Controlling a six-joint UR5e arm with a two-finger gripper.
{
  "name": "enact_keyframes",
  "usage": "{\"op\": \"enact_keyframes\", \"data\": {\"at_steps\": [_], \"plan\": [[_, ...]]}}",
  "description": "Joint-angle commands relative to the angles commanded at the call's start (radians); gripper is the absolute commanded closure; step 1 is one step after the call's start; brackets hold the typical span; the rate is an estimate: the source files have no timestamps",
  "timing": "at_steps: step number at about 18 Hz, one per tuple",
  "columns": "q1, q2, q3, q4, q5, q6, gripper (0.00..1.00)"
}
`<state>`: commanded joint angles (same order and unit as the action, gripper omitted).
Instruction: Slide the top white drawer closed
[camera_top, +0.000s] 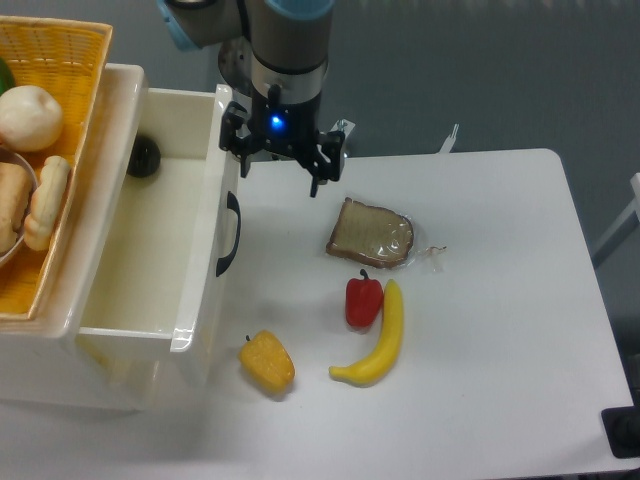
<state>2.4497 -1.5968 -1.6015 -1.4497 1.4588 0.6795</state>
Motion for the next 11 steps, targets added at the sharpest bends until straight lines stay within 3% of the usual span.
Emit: {"op": "enact_keyframes", "data": {"at_steps": [6,11], "plan": [[0.028,-0.057,-0.003,0.035,0.024,0.037,0.0],[0.038,-0.143,0.0,0.045,0.169,0.025,0.0]]}}
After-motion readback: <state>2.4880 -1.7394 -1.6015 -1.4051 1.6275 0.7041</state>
